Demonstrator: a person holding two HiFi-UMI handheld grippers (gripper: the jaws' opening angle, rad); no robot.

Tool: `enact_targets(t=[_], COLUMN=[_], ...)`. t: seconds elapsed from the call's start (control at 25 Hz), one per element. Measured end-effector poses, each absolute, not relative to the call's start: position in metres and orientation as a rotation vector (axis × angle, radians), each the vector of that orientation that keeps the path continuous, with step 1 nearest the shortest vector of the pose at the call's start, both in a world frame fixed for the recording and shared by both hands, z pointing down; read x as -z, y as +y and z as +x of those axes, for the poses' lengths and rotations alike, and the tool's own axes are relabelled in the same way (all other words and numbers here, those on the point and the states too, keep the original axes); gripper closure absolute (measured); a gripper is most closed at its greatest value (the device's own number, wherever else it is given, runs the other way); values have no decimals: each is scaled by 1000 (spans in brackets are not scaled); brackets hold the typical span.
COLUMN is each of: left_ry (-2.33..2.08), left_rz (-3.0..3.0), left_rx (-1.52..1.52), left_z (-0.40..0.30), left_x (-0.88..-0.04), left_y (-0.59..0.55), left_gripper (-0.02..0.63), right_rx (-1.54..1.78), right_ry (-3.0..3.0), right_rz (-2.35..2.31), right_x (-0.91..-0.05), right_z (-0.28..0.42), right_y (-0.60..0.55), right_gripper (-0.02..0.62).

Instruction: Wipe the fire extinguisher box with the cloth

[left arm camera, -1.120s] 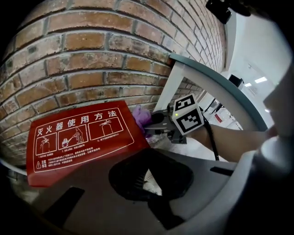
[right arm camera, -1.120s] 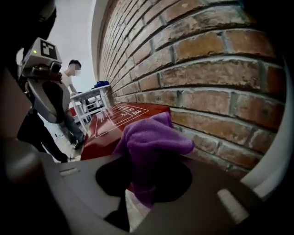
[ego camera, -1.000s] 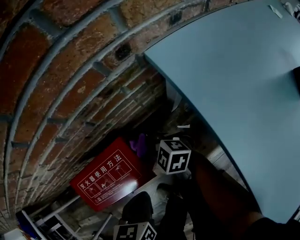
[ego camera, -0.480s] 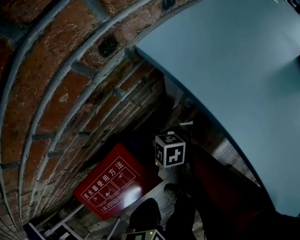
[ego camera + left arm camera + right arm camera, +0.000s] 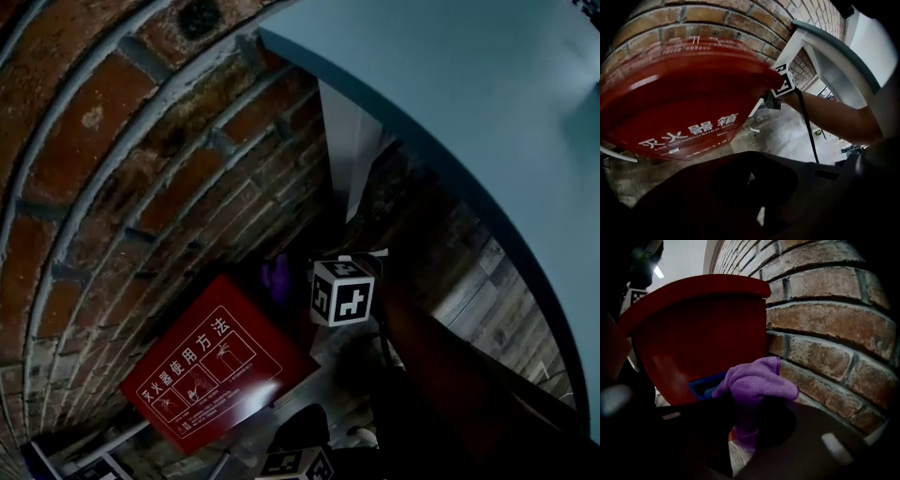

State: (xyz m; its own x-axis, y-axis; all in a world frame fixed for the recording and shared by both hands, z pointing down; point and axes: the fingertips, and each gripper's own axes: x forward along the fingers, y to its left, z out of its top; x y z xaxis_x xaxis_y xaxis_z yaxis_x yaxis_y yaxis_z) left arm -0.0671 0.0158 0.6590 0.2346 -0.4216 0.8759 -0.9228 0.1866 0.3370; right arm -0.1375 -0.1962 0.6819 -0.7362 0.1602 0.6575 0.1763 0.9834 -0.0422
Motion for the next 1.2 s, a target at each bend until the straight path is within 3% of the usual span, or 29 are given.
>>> enact_targets(t=[0.48, 0.88, 1.0, 1.2], left_ry=[-1254, -1225, -1245, -1243], left_rz=[1476, 1462, 1432, 1441], left_rx=[-507, -576, -572, -526], left_z=[-52, -78, -87, -81], left_x=[-788, -860, -862, -863], left_y=[31, 54, 66, 81], left_gripper=[601, 600, 600, 600], right_rx=[199, -159, -285, -94], right_ry=[-2378, -2284, -2310, -2407], right_rz=[-180, -29, 5, 20], right_x=[-805, -967, -971, -911], right_z=[-131, -102, -90, -86], right_y=[-186, -163, -146, -135], right_gripper=[506, 508, 509, 508])
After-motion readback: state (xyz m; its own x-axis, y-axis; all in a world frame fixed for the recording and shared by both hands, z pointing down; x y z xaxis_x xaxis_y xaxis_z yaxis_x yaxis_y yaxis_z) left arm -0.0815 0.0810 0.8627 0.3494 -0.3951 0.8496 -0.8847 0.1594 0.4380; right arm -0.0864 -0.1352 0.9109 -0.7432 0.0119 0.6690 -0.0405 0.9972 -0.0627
